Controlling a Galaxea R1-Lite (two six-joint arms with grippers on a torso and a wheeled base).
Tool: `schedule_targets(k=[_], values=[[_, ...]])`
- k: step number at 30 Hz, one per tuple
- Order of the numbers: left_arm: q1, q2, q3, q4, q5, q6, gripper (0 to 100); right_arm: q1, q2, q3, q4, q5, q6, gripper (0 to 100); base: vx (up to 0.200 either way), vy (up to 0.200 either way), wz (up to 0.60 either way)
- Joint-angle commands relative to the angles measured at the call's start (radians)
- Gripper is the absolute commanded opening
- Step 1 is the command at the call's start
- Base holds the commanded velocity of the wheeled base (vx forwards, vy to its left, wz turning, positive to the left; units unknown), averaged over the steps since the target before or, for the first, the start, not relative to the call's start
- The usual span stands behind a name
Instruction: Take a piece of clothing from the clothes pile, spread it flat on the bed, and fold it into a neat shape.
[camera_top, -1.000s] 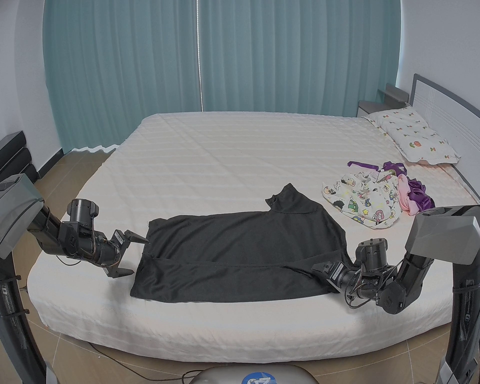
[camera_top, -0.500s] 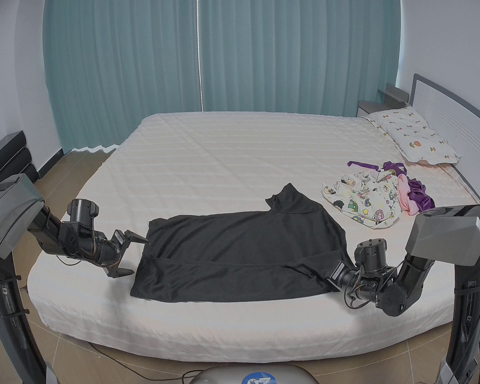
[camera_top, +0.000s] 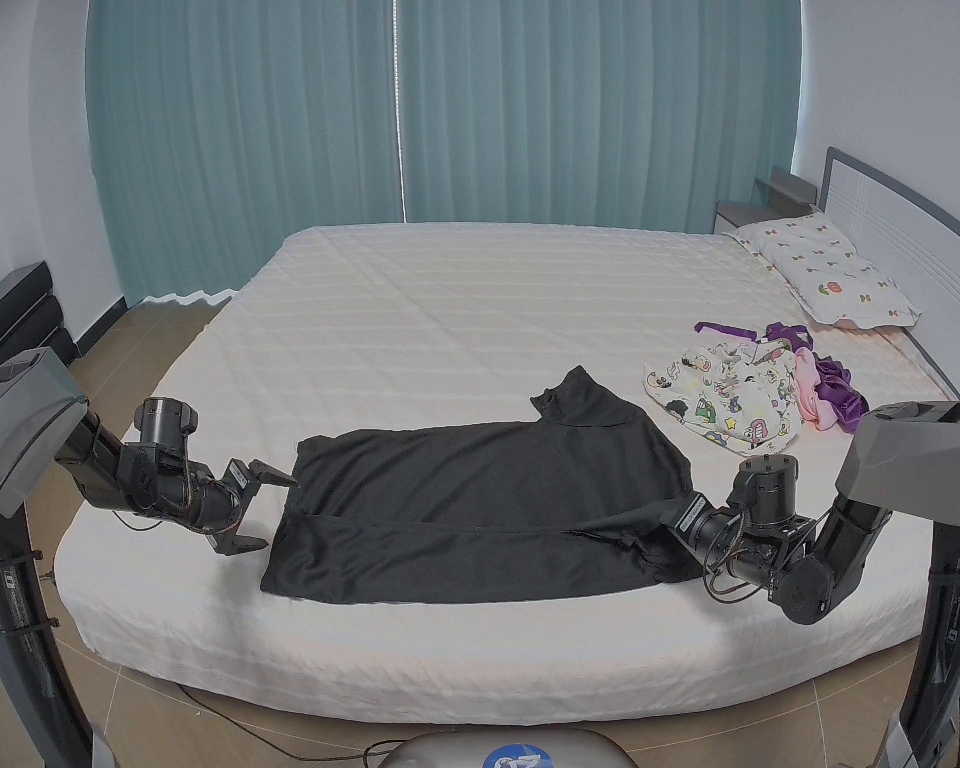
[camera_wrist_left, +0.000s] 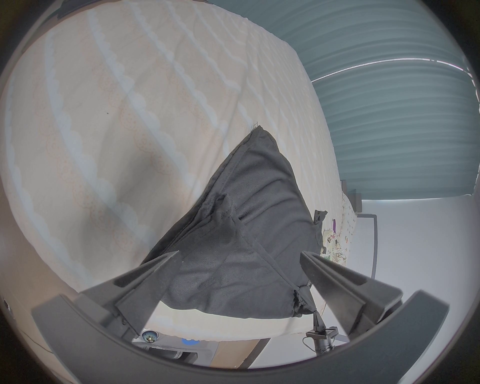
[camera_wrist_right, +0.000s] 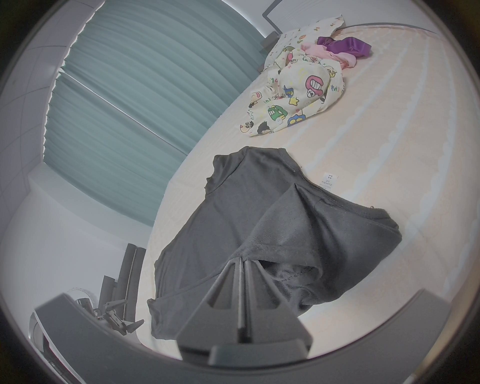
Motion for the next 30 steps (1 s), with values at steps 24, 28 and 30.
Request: schedule_targets(k=[24, 28, 30], values=[[0.002, 0.003, -0.003, 0.000, -0.001, -0.001, 100, -0.029, -0.088, 0.008, -0.046, 0.128, -0.004, 0, 0.000, 0.000, 0.00], [0.002, 0.003, -0.005, 0.000, -0.001, -0.002, 100, -0.041, -0.109, 0.022, -0.033, 0.174, -0.006, 0, 0.000, 0.000, 0.00], [0.000, 0.003, -0.005, 0.000, -0.001, -0.002, 100, -0.047, -0.124, 0.031, -0.016, 0.179, -0.006, 0, 0.000, 0.000, 0.00]])
